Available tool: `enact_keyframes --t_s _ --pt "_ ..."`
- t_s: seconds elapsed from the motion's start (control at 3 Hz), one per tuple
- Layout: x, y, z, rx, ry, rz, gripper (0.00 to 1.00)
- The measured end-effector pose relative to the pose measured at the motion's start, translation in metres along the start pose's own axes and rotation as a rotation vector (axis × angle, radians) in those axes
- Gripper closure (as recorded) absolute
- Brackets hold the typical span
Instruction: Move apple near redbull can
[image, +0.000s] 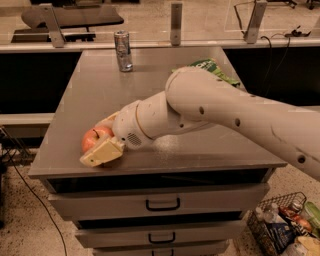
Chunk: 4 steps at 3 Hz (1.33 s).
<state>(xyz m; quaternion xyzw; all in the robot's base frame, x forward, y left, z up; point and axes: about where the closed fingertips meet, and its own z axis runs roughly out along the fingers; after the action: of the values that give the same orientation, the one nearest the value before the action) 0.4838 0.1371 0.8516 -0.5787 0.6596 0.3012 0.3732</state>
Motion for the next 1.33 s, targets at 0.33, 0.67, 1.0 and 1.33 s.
enact_keyframes --t_s 0.33,0.67,1.0,1.33 --pt "-0.005 -0.008 -0.014 0.041 -0.008 0.008 0.63" --pt "-0.011 -0.02 -0.039 0.097 -0.011 0.001 0.87" --pt "-0.016 -0.046 -0.089 0.183 0.037 -0.024 1.0" --pt "-0.017 -0.045 -0.088 0.182 0.037 -0.025 1.0"
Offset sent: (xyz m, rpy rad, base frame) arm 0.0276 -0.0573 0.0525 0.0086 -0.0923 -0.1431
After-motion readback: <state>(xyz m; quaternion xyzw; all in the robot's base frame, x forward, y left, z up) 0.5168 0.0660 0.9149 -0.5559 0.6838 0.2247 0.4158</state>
